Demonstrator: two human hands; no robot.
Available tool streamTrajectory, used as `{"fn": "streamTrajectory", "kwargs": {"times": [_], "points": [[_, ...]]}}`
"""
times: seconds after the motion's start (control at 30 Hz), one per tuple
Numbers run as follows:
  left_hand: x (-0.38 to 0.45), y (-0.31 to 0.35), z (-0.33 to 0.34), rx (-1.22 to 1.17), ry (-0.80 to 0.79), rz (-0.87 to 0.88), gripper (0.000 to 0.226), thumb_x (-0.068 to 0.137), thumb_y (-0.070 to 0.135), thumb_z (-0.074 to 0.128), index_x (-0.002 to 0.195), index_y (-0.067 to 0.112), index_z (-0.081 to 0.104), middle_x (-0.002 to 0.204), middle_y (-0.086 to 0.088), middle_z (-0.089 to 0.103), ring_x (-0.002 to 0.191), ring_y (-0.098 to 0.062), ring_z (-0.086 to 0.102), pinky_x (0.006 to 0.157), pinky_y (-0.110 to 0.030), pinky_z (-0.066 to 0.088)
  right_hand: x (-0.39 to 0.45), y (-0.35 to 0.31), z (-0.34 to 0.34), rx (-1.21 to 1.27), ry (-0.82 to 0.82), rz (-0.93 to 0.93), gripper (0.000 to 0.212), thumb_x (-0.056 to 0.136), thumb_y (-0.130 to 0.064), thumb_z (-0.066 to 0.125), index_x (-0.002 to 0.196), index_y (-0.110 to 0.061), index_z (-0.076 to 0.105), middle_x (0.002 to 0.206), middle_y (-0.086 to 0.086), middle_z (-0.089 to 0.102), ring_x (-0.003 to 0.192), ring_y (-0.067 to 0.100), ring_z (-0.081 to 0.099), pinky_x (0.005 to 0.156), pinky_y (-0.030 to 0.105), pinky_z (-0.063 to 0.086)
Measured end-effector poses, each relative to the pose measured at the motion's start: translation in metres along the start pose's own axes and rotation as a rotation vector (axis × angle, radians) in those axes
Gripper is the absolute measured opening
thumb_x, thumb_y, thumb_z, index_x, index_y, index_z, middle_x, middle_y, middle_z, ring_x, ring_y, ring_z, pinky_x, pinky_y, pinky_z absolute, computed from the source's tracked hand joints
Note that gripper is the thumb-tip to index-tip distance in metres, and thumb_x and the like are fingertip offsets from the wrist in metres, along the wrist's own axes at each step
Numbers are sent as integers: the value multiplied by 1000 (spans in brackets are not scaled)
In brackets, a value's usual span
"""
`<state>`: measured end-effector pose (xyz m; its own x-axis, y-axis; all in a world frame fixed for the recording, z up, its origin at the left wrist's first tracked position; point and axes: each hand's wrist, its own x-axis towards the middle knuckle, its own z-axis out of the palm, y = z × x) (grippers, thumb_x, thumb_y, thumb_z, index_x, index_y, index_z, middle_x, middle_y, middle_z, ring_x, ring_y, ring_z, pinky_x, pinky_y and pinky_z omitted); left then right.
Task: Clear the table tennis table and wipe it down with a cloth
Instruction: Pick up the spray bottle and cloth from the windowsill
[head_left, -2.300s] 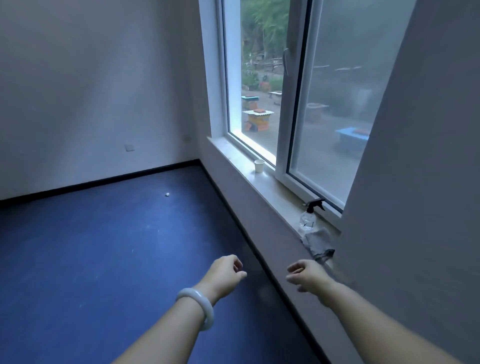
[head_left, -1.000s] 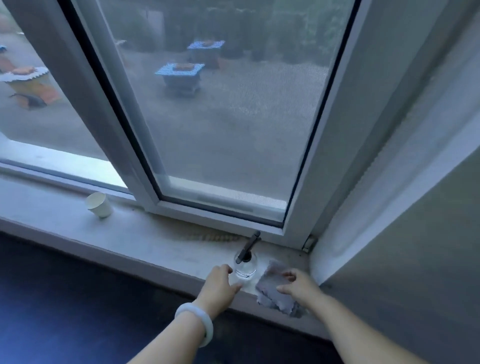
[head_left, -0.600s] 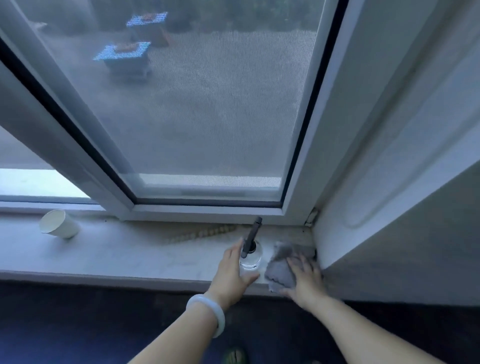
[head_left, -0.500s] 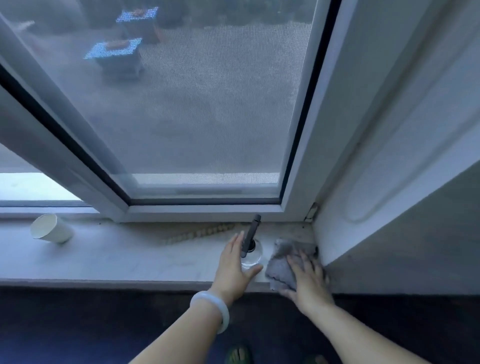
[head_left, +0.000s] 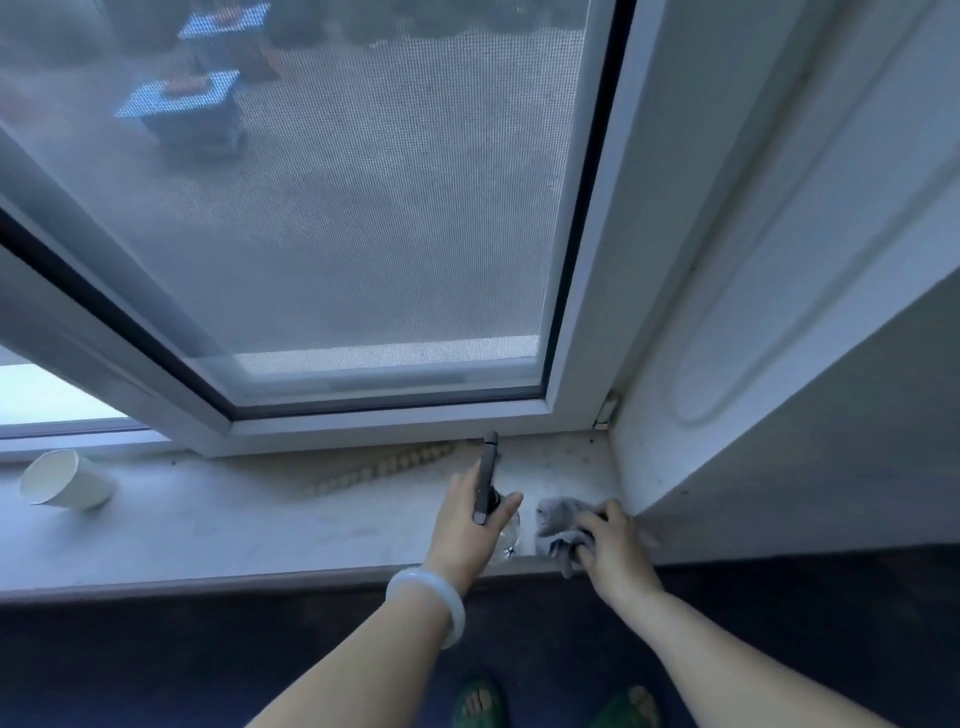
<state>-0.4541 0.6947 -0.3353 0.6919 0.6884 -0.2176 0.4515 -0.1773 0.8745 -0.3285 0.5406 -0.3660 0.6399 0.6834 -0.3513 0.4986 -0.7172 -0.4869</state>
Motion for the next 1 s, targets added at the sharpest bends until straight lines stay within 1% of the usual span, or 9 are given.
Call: {"fn": "streamTrajectory", "kwargs": {"times": [0.17,0.33,0.43,0.5,0.63,0.73,0.8,0.9,1.0], "points": [[-14,3,-5,-18,-68,-46,48,94,31,60,139,31,42,122,10,56,110,-8,55,88,-21,39,-18,-8,-13,24,-89,33,11,91,-9,53,91,-19,57,98,0,42,101,20,47,86,30,45],[-33,17,-4,-35,-161,-16,34,95,26,59,116,48,42,95,8,64,88,-15,63,75,-18,46,-47,-8,-27,105,-53,178,13,95,-10,42,83,-13,44,87,7,52,71,21,56,60,31,47],[-46,31,3,-40,-242,24,22,94,30,61,109,40,47,88,-2,65,79,-13,63,70,-23,49,-68,-1,-40,175,-46,237,10,97,-16,42,94,-9,50,88,11,60,73,24,62,66,34,52],[-58,42,11,-50,-306,64,22,92,33,65,108,34,51,81,-1,65,71,-10,64,63,-16,47,-84,6,-50,231,-40,277,8,95,-18,49,98,-12,54,92,10,63,75,23,65,65,31,54],[-79,59,39,-10,-418,102,24,87,35,70,105,31,54,91,-6,66,84,-19,63,75,-25,48,-119,32,-68,337,-15,358,20,87,-13,66,86,-20,47,85,4,60,47,5,57,46,19,45],[-96,74,69,26,-498,141,28,87,37,69,110,36,55,103,13,64,96,1,60,76,-10,44,-151,59,-86,338,15,410,22,82,-8,69,86,-16,48,94,3,55,51,9,58,42,21,43],[-110,90,93,27,-567,184,38,88,34,69,122,42,51,114,23,60,105,10,55,87,-11,44,-177,80,-101,374,49,458,27,79,-9,69,81,-21,44,96,10,56,61,19,61,43,24,43],[-134,122,139,100,-610,212,26,88,36,68,110,39,54,105,13,64,101,-7,60,90,-25,48,-225,120,-125,429,151,537,27,79,-10,68,86,-18,43,97,14,57,72,21,59,52,25,43],[-165,158,194,136,-658,295,26,90,37,66,113,30,55,95,10,63,91,-9,60,77,-17,43,-279,167,-148,515,270,609,23,83,-8,64,82,-16,43,81,7,54,61,14,52,48,25,39]]}}
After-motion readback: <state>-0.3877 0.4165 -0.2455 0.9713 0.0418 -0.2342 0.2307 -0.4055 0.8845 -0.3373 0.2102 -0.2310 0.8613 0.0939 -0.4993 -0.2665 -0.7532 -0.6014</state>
